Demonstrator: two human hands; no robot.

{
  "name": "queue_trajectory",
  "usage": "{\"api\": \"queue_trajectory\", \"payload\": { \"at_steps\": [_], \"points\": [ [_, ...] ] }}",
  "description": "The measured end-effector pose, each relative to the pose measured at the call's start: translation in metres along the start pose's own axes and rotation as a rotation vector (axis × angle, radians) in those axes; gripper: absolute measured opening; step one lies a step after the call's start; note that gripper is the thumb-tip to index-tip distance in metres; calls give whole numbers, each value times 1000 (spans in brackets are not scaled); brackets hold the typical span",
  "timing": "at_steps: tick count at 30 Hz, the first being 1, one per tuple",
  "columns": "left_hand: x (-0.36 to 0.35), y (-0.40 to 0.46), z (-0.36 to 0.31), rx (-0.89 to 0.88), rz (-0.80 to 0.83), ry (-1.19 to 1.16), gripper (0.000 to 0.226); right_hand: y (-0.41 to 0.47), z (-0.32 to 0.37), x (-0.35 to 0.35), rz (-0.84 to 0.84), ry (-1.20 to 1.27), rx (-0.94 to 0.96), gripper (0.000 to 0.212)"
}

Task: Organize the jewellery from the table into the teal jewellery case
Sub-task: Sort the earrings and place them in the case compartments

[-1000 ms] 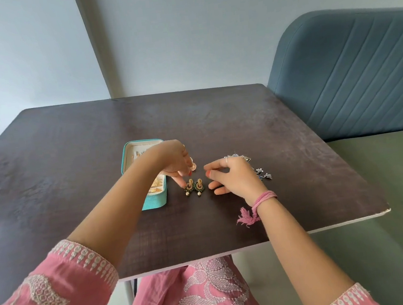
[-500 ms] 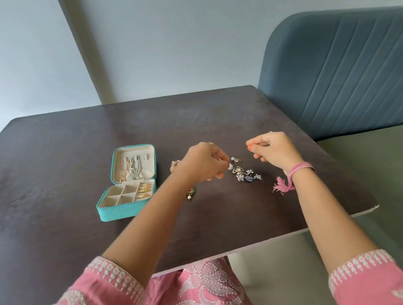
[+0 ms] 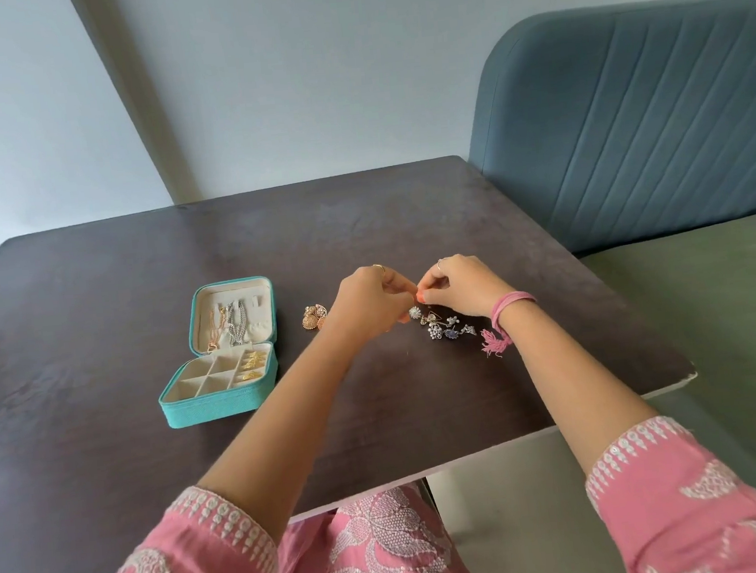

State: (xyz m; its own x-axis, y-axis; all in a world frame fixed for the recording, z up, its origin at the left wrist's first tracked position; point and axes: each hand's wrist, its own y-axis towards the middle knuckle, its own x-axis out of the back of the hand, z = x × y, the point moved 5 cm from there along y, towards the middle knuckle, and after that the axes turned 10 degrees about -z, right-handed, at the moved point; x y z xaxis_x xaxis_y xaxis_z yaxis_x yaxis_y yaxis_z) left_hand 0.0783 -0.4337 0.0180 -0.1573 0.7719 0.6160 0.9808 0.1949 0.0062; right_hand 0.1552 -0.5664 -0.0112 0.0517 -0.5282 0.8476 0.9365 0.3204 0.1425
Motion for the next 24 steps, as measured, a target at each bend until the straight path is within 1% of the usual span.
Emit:
{"api": "queue_trajectory", "payload": {
  "at_steps": [5, 7, 8, 10, 12, 16, 20, 24],
  "points": [
    [2, 2, 0, 44, -51, -128, 18, -2, -7, 1, 0, 39, -45, 11],
    [1, 3, 0, 63, -55, -178, 18, -4, -11, 3, -18, 120, -64, 9],
    [1, 3, -1, 71, -56, -200, 19, -6, -12, 5, -36, 216, -86, 8],
    [-1, 3, -2, 79, -54, -245, 23, -13, -10, 12, -73, 506, -160, 6],
    [-3, 2, -3, 73, -45, -327, 23, -21, -5, 17, -69, 760, -235, 7],
    [-4, -3, -9, 54, -50, -563, 19, -32, 5, 24, -52, 1009, -275, 7],
    [-3, -6, -11, 42, -108, -660, 17, -38, 13, 31, -80, 1118, -224, 10],
    [-2, -7, -8, 71, -143, -751, 19, -41, 20, 34, -96, 1071, -126, 15]
  ]
}}
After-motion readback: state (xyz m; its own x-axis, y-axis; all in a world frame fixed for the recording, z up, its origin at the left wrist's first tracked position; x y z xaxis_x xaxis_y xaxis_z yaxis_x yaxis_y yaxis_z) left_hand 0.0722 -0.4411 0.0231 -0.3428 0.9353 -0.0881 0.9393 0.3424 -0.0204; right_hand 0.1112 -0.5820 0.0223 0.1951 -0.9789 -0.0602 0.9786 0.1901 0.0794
